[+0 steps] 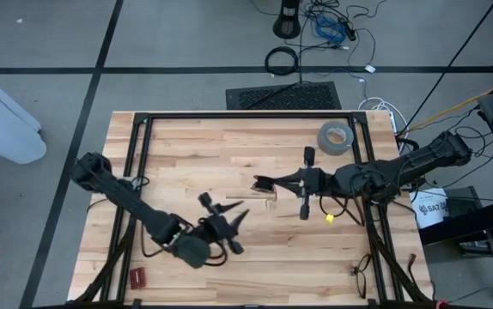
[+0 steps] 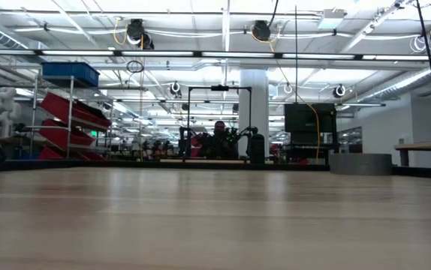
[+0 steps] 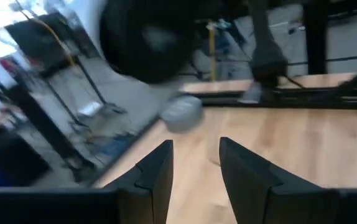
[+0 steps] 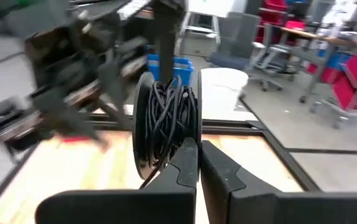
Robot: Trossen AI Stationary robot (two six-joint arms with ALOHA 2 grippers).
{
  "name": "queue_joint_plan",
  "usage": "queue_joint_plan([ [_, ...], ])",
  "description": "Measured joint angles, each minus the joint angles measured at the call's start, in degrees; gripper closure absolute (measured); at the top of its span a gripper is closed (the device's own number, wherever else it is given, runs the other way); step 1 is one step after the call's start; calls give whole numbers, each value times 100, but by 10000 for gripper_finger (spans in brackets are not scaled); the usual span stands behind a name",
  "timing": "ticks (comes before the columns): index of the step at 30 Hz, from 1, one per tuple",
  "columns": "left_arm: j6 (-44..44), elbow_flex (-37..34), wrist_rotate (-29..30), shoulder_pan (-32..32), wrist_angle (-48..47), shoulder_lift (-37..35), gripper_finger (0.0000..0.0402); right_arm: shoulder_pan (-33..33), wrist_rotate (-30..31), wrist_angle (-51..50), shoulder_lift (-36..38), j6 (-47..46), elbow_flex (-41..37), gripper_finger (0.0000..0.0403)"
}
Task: Coil cords
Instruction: Coil the black wire onto the spool
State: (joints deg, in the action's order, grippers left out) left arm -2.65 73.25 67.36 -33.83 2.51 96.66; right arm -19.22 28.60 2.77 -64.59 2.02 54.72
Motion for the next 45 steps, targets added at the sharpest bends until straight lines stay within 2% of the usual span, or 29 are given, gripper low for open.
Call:
queue_joint_plan([
  [2, 448, 0, 200, -37, 19, -203, 265, -2, -234, 0, 2, 7, 0, 403],
  [4, 736, 0, 31, -18, 92, -447, 265, -1, -416, 1, 2, 75, 0, 403],
  [9, 1118, 11, -1090, 154, 223, -913, 265, 15, -633, -1, 2, 198, 0, 403],
  [15, 1548, 9, -2220, 460, 361, -1036, 265, 15, -653, -5, -17, 350, 0, 403],
  [22, 1656, 9, -2286, 726, 348, -985, 265, 15, -654, -12, -22, 395, -2, 403],
  [28, 1661, 9, -2664, 884, 342, -968, 265, 15, -652, -5, -22, 422, -2, 403],
  [34, 1723, 9, -2686, 946, 337, -968, 268, 15, -650, -5, -22, 422, -2, 403],
  [37, 1906, 9, -2691, 947, 309, -968, 293, 15, -651, -9, -22, 422, -2, 403],
  [42, 1960, 9, -2717, 954, 303, -968, 380, 15, -632, -7, -22, 422, -2, 403],
  [45, 1960, 7, -2737, 967, 296, -968, 390, 20, -612, -5, -22, 422, -2, 403],
])
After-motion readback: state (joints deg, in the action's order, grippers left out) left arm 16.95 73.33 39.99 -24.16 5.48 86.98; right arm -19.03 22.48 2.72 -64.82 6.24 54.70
